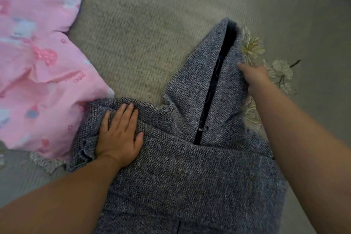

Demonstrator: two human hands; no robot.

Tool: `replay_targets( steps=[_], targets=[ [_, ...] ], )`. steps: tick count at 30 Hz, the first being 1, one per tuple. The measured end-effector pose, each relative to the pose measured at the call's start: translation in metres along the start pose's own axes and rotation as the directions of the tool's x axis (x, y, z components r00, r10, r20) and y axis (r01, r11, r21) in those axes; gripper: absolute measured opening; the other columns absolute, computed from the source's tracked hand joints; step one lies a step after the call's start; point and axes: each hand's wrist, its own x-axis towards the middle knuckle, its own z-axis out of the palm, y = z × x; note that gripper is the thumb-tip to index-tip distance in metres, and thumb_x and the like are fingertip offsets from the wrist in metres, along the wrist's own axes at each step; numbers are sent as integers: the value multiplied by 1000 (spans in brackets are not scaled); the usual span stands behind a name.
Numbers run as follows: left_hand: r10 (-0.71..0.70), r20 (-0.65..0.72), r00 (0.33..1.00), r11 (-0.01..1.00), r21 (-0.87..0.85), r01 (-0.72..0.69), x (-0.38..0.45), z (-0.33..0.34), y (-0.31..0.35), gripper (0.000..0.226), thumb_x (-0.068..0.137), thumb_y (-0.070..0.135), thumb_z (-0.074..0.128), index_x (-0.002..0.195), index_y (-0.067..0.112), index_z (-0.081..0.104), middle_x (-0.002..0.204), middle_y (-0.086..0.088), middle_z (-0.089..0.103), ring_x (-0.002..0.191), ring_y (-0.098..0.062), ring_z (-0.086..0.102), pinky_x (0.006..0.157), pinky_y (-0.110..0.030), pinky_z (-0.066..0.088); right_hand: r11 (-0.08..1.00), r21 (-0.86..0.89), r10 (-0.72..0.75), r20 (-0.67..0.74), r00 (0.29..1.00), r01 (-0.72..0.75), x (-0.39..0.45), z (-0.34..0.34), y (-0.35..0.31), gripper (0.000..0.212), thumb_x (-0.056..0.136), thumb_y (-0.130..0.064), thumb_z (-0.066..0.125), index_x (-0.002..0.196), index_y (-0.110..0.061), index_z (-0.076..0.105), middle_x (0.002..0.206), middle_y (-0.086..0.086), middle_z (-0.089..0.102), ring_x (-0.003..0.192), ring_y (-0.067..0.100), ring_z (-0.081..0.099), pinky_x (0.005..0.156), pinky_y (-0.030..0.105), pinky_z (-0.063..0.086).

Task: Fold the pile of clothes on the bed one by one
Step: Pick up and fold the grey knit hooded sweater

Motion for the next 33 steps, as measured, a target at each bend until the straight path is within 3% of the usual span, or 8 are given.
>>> replay_targets(
  steps=[6, 10, 14, 17, 21, 24, 28, 33],
  targets=[
    [14, -33, 999, 1000, -16, -14, 0, 2, 1, 69, 79, 39, 21, 122, -5, 53, 131, -20, 51, 122, -34, 48, 102, -36, 14, 936, 173, -338, 211, 917, 305, -54, -21, 6, 37, 84, 10, 51, 88, -23, 68, 82, -5, 65, 76, 9, 59, 70, 24, 49],
    [26, -39, 999, 999, 21, -26, -7, 4, -4, 71, 83, 45, 12, 142, 8, 27, 152, -7, 21, 141, -19, 15, 108, -34, -7, 785, 155, -593, 465, 657, 599, -142, -62, 52, 75, 71, 30, 40, 53, -38, 69, 96, -12, 57, 97, -16, 51, 85, 11, 43],
    [88, -138, 987, 962, -244, -120, -25, -12, -6, 51, 93, 21, 34, 137, -5, 33, 146, -21, 29, 138, -33, 21, 112, -41, 9, 618, -267, -297, 792, 533, 740, -204, -99, 126, 44, 70, 25, 49, 65, -12, 73, 121, -21, 49, 135, 5, 16, 114, 38, 4],
    [112, -250, 962, 895, -394, -207, -58, -25, -2, 52, 86, 15, 35, 128, -15, 40, 136, -32, 37, 130, -45, 30, 109, -44, 19, 604, -461, -31, 802, 597, 650, -237, -104, 176, 27, 79, 13, 52, 71, -4, 71, 120, 7, 61, 131, 19, 37, 108, 17, 15],
    [388, -328, 861, 810, -324, -488, -106, -23, 29, 53, 93, 30, 35, 128, -10, 44, 135, -28, 41, 130, -34, 27, 108, -43, 18, 703, -456, -346, 451, 823, 546, -263, -92, 214, 28, 81, 5, 54, 107, 0, 63, 109, 17, 59, 109, 28, 51, 97, 27, 33],
    [613, -59, 788, 774, -160, -613, -131, -2, 50, 58, 93, 48, 37, 139, 13, 36, 148, -10, 29, 139, -22, 9, 111, -42, 1, 540, -536, -433, 485, 760, 649, -275, -68, 243, 52, 88, -8, 50, 138, -12, 38, 144, 11, 30, 133, 25, 25, 109, 35, 20],
    [485, 327, 811, 784, 250, -569, -163, 42, 42, 66, 92, 57, 28, 145, 33, -1, 154, 3, -17, 138, -28, -23, 111, -51, -9, 449, -637, -282, 565, 776, 627, -298, -48, 289, 61, 88, -7, 48, 143, -24, 27, 155, -3, 0, 142, 17, -7, 112, 53, 0],
    [502, 195, 843, 805, 252, -537, -178, 45, 47, 65, 93, 48, 38, 146, 26, 9, 155, -4, -9, 139, -32, -18, 109, -56, -7, 570, -599, -271, 510, 816, 563, -329, -56, 329, 64, 93, -11, 43, 147, -22, 10, 156, -2, -4, 142, 21, -7, 113, 49, 3]
  ],
)
